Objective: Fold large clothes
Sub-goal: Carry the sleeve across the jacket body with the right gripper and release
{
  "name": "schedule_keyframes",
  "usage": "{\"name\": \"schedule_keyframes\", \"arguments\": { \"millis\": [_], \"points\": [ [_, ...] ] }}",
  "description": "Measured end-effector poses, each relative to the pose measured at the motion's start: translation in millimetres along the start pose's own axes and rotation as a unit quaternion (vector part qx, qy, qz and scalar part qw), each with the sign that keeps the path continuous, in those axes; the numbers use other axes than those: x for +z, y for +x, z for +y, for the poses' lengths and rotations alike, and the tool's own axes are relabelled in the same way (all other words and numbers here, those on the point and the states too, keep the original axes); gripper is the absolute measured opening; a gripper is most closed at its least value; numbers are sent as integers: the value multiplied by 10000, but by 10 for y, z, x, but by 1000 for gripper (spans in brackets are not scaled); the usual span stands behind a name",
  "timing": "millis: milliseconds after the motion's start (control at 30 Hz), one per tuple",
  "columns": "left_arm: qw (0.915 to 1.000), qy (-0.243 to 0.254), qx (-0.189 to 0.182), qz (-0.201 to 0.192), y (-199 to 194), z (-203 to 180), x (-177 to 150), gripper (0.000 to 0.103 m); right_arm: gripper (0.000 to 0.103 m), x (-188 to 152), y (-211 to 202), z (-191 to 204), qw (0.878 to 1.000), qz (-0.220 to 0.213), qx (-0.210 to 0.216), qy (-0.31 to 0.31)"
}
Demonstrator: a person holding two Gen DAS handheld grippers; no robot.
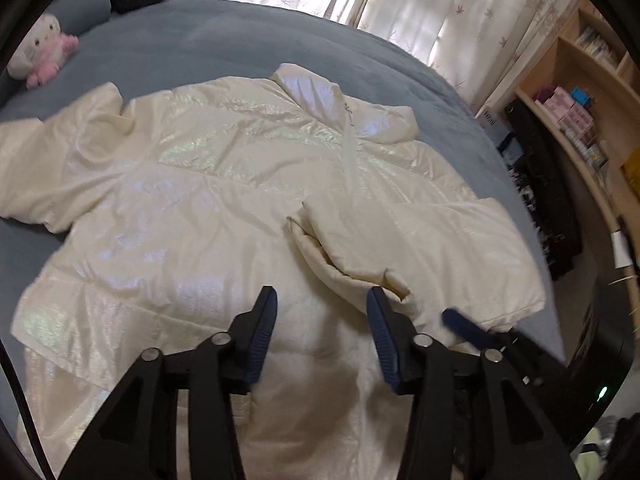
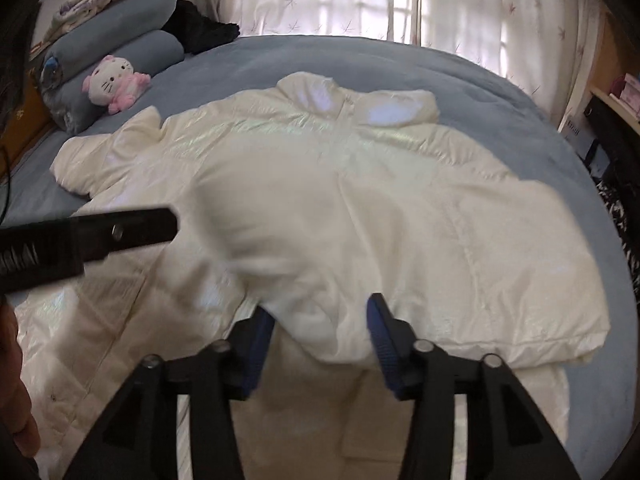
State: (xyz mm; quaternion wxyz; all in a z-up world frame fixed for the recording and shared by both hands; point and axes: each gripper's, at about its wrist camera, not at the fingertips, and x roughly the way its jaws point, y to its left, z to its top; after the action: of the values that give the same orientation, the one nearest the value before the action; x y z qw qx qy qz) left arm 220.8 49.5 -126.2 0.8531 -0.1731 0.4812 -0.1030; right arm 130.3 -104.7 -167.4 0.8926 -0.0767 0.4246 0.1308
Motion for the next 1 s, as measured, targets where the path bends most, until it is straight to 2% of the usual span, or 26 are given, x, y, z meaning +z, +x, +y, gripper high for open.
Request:
{"name": "schedule_keyframes", "arguments": {
  "millis": [133, 267, 400, 500, 667, 733, 867, 1000],
  "points": [
    [9988, -157, -435, 148, 52, 17, 31, 53, 50, -140, -200, -102, 9995, -72, 241, 164],
    [9974, -222, -616, 295, 146, 3, 43, 53, 50, -261, -387, -291, 9976, -121, 455, 503],
    [9934, -387, -982, 450, 208, 6, 53, 54, 50, -370, -552, -529, 9942, -157, 657, 842],
    [9910, -548, -1130, 471, 220, 37, 71, 64, 52, -473, -612, -663, 9925, -170, 622, 1034],
    [9830, -673, -1614, 564, 229, 83, 102, 66, 52, -654, -581, -841, 9878, -7, 726, 1375],
    [9799, -664, -1797, 551, 199, 86, 98, 71, 52, -700, -573, -876, 9854, 15, 799, 1503],
    [9836, -533, -1620, 587, 233, 73, 102, 74, 52, -733, -549, -894, 9844, 30, 802, 1565],
    [9852, -657, -1356, 816, 440, 98, 108, 72, 52, -703, -539, -877, 9849, 20, 770, 1552]
  ]
}}
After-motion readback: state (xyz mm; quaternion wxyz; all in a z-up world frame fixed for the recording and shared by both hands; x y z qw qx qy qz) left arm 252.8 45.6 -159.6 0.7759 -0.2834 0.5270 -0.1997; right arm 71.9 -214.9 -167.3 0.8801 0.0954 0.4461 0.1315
